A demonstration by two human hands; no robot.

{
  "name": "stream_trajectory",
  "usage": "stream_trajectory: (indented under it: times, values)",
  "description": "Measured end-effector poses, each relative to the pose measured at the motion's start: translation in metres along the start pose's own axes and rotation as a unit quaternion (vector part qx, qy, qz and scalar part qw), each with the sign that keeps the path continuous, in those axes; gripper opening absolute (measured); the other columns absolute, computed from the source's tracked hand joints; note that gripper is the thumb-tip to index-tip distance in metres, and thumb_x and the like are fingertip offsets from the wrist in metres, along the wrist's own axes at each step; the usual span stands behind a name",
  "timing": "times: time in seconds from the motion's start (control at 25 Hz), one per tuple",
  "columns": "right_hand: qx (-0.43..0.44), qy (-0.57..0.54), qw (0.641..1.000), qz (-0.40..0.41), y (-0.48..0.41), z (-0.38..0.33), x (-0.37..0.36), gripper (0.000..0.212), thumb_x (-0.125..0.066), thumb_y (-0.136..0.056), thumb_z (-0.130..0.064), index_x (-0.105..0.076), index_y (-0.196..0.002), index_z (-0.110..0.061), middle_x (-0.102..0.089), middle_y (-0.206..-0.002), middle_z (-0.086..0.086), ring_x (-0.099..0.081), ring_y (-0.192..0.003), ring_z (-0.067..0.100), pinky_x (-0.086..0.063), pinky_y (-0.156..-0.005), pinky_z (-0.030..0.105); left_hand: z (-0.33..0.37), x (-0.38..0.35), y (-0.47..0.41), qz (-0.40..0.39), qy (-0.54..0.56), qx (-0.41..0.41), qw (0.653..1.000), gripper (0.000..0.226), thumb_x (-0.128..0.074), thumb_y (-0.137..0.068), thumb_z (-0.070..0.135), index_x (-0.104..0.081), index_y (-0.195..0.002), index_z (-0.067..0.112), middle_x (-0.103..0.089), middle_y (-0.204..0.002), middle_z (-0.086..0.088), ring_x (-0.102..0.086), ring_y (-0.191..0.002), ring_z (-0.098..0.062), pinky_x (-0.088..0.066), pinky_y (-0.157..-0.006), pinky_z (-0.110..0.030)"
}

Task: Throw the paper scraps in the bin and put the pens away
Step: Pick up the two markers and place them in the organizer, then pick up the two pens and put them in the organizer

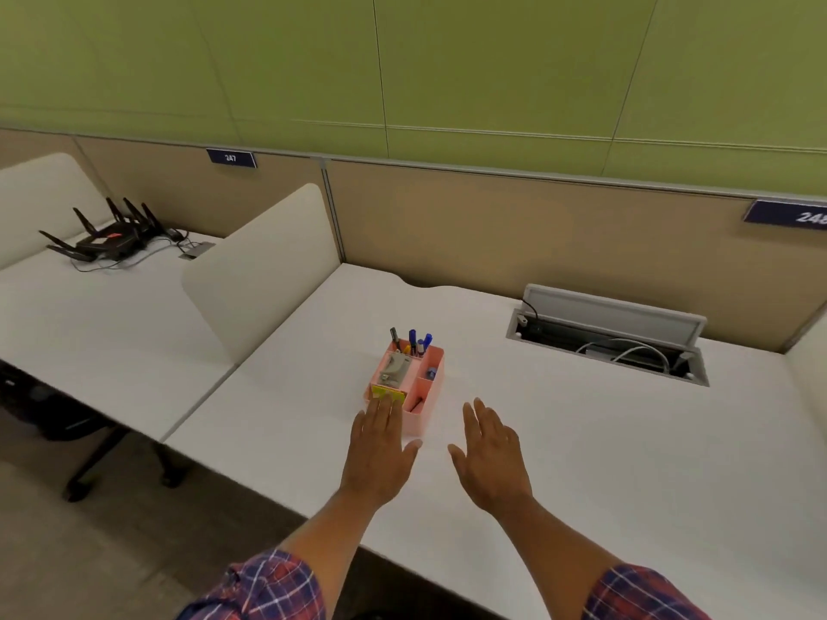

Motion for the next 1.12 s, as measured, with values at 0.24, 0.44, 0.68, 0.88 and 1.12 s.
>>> stream_trajectory:
  times: [0.24, 0.44, 0.68, 0.88, 1.12]
  values:
    - [-0.066, 0.02, 0.997, 0.032, 0.142, -0.011, -0.006, 0.074, -0.019, -0.106, -0.06, 0.003, -0.165, -0.022, 0.009, -0.175, 0.003, -0.001, -0.162, 0.027, -0.008, -0.128, 0.047, 0.009, -0.013, 0.107, -0.009, -0.014, -0.064, 0.998, 0.086, -0.024, -0.102, 0.07, 0.003, -0.167, 0.02, 0.012, -0.176, -0.004, 0.019, -0.157, -0.023, 0.008, -0.128, -0.043]
    - [-0.103, 0.027, 0.994, 0.027, 0.25, 0.006, -0.024, 0.074, -0.017, -0.105, -0.06, 0.005, -0.165, -0.022, 0.01, -0.175, 0.003, 0.0, -0.162, 0.026, -0.001, -0.124, 0.044, 0.024, -0.033, 0.204, -0.013, -0.026, -0.127, 0.991, 0.088, -0.034, -0.103, 0.064, -0.004, -0.167, 0.013, 0.005, -0.176, -0.015, 0.004, -0.163, -0.035, -0.01, -0.132, -0.054]
    - [-0.166, 0.019, 0.986, 0.005, 0.355, 0.045, -0.047, 0.077, -0.021, -0.104, -0.061, -0.001, -0.165, -0.02, 0.0, -0.175, 0.005, -0.003, -0.162, 0.026, -0.01, -0.128, 0.046, 0.05, -0.058, 0.277, -0.057, -0.018, -0.153, 0.986, 0.086, -0.039, -0.102, 0.061, -0.014, -0.166, 0.009, -0.008, -0.175, -0.019, -0.004, -0.162, -0.04, -0.017, -0.13, -0.058]
    - [-0.23, -0.002, 0.973, -0.02, 0.443, 0.104, -0.082, 0.076, -0.021, -0.104, -0.063, -0.005, -0.164, -0.02, -0.006, -0.175, 0.007, -0.01, -0.161, 0.028, -0.02, -0.128, 0.048, 0.092, -0.099, 0.326, -0.116, -0.003, -0.157, 0.981, 0.082, -0.039, -0.104, 0.059, -0.015, -0.166, 0.011, -0.009, -0.175, -0.016, -0.004, -0.163, -0.038, -0.016, -0.131, -0.056]
    - [-0.289, -0.046, 0.954, -0.069, 0.524, 0.19, -0.155, 0.076, -0.03, -0.102, -0.059, -0.018, -0.163, -0.015, -0.018, -0.173, 0.011, -0.021, -0.158, 0.03, -0.031, -0.124, 0.049, 0.137, -0.174, 0.379, -0.166, -0.027, -0.165, 0.972, 0.079, -0.043, -0.104, 0.057, -0.022, -0.165, 0.012, -0.016, -0.175, -0.014, -0.01, -0.163, -0.034, -0.019, -0.131, -0.052]
Point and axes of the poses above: each hand's wrist, its own y-axis away from the middle knuckle, its own x-axis out of the back of the hand, z = x × y, the point moved 7 cm from there along -y, towards the middle knuckle
